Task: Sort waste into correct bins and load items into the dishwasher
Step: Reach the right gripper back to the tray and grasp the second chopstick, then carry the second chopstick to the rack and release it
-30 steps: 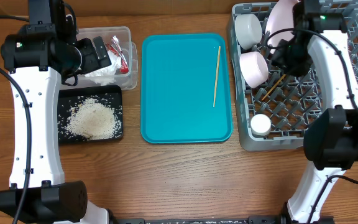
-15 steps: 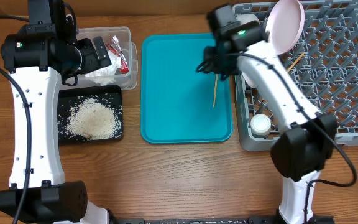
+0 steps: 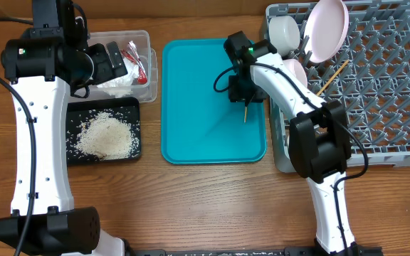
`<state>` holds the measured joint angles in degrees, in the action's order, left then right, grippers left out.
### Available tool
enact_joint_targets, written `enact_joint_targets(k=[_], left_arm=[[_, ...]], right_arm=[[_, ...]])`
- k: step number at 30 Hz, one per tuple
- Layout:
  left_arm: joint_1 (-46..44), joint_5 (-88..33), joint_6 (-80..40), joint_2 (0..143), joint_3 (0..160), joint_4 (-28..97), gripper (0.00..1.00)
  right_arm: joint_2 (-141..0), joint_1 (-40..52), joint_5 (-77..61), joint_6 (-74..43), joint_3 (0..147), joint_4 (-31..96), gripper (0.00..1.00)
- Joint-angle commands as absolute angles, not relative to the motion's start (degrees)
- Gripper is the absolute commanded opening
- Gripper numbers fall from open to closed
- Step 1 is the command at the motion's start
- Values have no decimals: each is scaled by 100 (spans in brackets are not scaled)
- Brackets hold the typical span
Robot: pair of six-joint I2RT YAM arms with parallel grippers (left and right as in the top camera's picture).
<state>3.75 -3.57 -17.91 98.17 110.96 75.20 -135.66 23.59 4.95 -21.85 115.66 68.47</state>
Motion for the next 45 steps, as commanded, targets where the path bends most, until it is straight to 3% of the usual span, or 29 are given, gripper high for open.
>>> enact_joint_targets(k=[1, 4, 10, 14, 21, 32, 38, 45], left_arm=[[336, -298, -1846, 9813, 11128, 7507, 100], [336, -298, -1846, 9813, 11128, 7507, 100], [336, -296, -1846, 9813, 11128, 7507, 100], [336, -296, -1846, 9813, 11128, 7507, 100], [336, -296, -1846, 9813, 11128, 7507, 100], [336, -296, -1846, 9813, 11128, 7507, 100], [336, -298, -1846, 9813, 11128, 7507, 100], [336, -296, -1846, 9813, 11128, 7507, 100]], right_arm=[[-13743, 2296, 600, -2200, 11559, 6796, 45], [-13832, 2250, 596, -2097, 11542, 6770, 44], [-14088, 2233, 434, -1922, 11533, 6775, 32], [-14112, 2244, 421, -1925, 11535, 6783, 4], [-13935, 2272, 423, -1785, 11928, 7242, 4], [-12578, 2086, 580, -1712, 13834, 8493, 4], [-11843, 1184, 1094, -2593, 13992, 8707, 4], [-11974, -163, 884, -3328, 13760, 8770, 4]])
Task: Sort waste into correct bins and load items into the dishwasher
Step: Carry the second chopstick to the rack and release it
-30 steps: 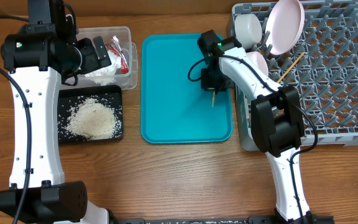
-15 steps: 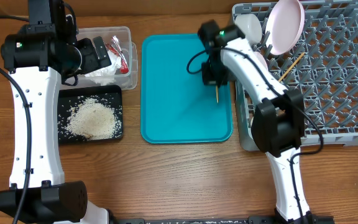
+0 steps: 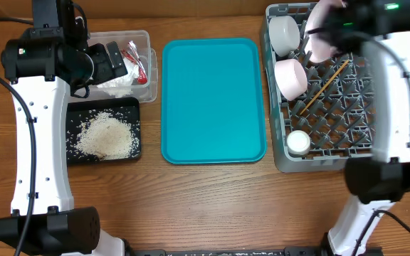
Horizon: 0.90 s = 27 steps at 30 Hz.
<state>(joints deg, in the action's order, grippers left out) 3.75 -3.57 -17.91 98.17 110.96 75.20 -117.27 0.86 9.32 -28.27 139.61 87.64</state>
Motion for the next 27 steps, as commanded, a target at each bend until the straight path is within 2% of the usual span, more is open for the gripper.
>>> enact_joint_targets(k=[1, 14, 15, 18, 20, 21, 23, 27], left_arm=[[336, -296, -1846, 9813, 11128, 7507, 100], [336, -296, -1846, 9813, 11128, 7507, 100], [336, -296, -1846, 9813, 11128, 7507, 100], [336, -298, -1846, 9813, 11128, 7507, 100], [336, -296, -1846, 9813, 11128, 7507, 100], [336, -296, -1846, 9813, 11128, 7507, 100], [336, -298, -1846, 9813, 11128, 7507, 100], [336, -296, -1846, 9813, 11128, 7507, 100]], right_arm=[[-11990, -281, 803, -3398, 13625, 8720, 4], [-11996, -458, -38, -3457, 11229, 7135, 4], [-11996, -458, -89, -3452, 11205, 7135, 5], [-11994, -454, -283, -3232, 11216, 7140, 18], [-11987, -451, -449, -3100, 11238, 7168, 35], [-11985, -454, -484, -3100, 11264, 7227, 39], [-11968, -451, -506, -2982, 11369, 7378, 42], [-11756, -451, -526, -2703, 11679, 7741, 43]])
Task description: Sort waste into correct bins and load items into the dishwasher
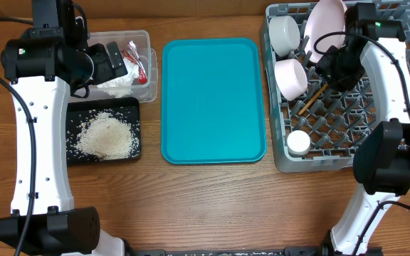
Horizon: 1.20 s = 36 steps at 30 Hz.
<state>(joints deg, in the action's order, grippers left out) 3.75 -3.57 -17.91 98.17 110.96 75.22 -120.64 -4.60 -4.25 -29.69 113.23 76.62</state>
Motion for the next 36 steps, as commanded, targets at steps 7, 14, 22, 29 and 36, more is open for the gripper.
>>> enact_joint_targets(k=[7, 14, 22, 29, 36], left_arm=[[336, -296, -1846, 9815, 11128, 7507, 100], [336, -296, -1846, 9813, 11128, 7507, 100], [336, -296, -1846, 9813, 11128, 7505, 100], [336, -296, -1846, 9813, 11128, 7505, 100], [336, -296, -1846, 9813, 11128, 7505, 100]], right_arm=[[-10591, -327, -676, -2043, 12324, 8272, 47], [-9236, -8, -674, -1559, 12477, 8864, 100], [-8543, -1, -589, -1531, 12477, 9439, 100], [-8084, -45, -497, -1063, 12446, 9706, 100], [-7537, -43, 62, -760, 11758, 9258, 100]])
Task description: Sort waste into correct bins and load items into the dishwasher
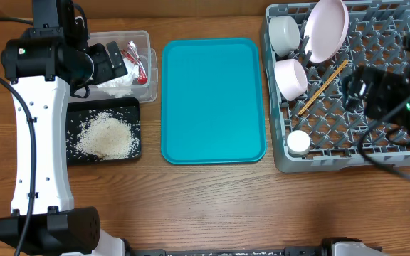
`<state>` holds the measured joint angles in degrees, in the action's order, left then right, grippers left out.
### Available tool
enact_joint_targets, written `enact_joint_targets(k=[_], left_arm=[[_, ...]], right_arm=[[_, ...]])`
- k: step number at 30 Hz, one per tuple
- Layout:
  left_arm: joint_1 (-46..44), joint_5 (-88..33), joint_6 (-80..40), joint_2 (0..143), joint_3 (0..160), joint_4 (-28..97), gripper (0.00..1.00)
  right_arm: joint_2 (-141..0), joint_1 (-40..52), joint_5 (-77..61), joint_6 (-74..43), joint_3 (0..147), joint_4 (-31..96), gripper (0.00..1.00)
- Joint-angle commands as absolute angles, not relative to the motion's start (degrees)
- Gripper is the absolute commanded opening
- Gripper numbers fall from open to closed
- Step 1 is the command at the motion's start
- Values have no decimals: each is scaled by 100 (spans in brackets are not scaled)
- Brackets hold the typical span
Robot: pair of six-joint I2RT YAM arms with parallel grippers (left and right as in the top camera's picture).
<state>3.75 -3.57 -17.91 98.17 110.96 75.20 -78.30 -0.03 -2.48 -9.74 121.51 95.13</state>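
Note:
The teal tray [212, 99] lies bare in the middle of the table. To its right, the grey dish rack [404, 43] holds a white cup [285, 32], a pink plate [326, 28], a pink bowl [291, 78], wooden chopsticks [323, 87] lying slantwise, and a small white cup [298, 143]. My right gripper [358, 87] is a dark blur over the rack's right half, apart from the chopsticks, and its jaws cannot be made out. My left gripper [117, 62] hangs over the clear bin [146, 43]; its fingers are hard to read.
The clear bin at the back left holds white crumpled waste and a red-and-white wrapper [135, 58]. In front of it a black tray [130, 107] carries a heap of rice [105, 136]. The left arm's white links run down the left side of the table.
My right arm was over the chopsticks beside the pink bowl. Now it is further right and nearer the front over the rack, blurred. The chopsticks stay in the rack. The left arm has not moved.
My right gripper was down on the teal tray at a chopstick, with another one lying in the rack. Then the tray was bare and the arm was above the rack's back. Then the gripper was at the chopsticks in the rack, and now it is away from them.

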Motion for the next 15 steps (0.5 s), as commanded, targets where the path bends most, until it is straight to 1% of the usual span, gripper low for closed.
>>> enact_joint_targets(k=[1, 4, 10, 13, 15], left_arm=[[336, -296, -1846, 9813, 11128, 7505, 100], [336, -296, -1846, 9813, 11128, 7505, 100], [336, -296, -1846, 9813, 11128, 7505, 100], [336, -296, -1846, 9813, 11128, 7505, 100], [336, -296, -1846, 9813, 11128, 7505, 100]], right_arm=[[-7373, -43, 56, -762, 11454, 8914, 100], [-6689, -38, -10, -762, 10099, 7308, 100], [-5015, -38, -272, -764, 6748, 3677, 100], [-4145, -36, -266, -764, 5186, 2250, 100], [-3653, -38, -244, -762, 4375, 1616, 100]])
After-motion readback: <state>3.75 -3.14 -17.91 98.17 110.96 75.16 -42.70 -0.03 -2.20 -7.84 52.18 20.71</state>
